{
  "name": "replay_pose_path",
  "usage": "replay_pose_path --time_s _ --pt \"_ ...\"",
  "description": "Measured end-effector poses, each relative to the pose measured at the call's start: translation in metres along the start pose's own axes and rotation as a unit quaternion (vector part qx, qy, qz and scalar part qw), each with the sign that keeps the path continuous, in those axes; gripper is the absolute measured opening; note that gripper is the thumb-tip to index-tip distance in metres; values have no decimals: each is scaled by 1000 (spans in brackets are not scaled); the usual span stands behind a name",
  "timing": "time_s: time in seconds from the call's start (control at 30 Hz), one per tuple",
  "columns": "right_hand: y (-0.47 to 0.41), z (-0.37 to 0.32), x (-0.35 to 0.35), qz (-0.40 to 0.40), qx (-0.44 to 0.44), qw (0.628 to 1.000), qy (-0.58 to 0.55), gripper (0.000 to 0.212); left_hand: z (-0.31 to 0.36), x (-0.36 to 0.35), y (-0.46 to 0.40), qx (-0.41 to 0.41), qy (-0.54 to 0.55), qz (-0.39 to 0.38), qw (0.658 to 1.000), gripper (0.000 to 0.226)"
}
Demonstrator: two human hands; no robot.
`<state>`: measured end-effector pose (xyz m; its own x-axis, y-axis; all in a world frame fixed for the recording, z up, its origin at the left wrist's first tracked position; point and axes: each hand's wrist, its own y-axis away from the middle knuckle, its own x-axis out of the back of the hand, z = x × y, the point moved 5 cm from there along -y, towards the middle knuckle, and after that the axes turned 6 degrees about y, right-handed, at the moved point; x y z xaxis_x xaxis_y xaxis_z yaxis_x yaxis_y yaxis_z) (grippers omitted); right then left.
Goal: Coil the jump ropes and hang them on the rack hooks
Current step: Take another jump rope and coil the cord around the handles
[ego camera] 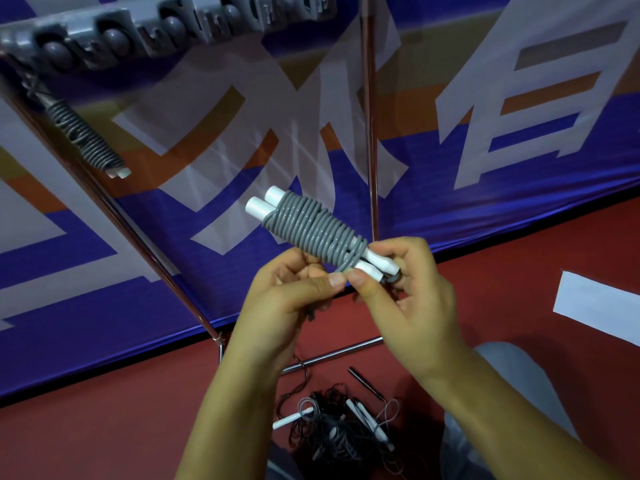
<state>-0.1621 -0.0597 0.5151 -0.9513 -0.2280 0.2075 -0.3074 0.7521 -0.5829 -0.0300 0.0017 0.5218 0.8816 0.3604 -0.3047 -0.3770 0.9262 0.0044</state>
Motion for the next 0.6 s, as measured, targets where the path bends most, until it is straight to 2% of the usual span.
replay_pose_path --time_s 0.13,0.23,0.43,0.53,0.6 --pt "2 -2 -2 3 1 1000 -15 29 -1 3 1 15 16 6 1000 57" --pt "3 -2 -4 -1 -5 1000 -20 30 -1 3 0 29 47 0 998 63" --pt "6 2 -7 3 -11 1000 -24 37 -3 2 -1 40 84 -3 996 57" --pt "5 3 -9 5 0 999 -40 32 -4 2 0 32 73 -9 997 36" --pt "3 0 -9 -7 6 998 -63 37 -3 2 1 24 67 -21 997 25"
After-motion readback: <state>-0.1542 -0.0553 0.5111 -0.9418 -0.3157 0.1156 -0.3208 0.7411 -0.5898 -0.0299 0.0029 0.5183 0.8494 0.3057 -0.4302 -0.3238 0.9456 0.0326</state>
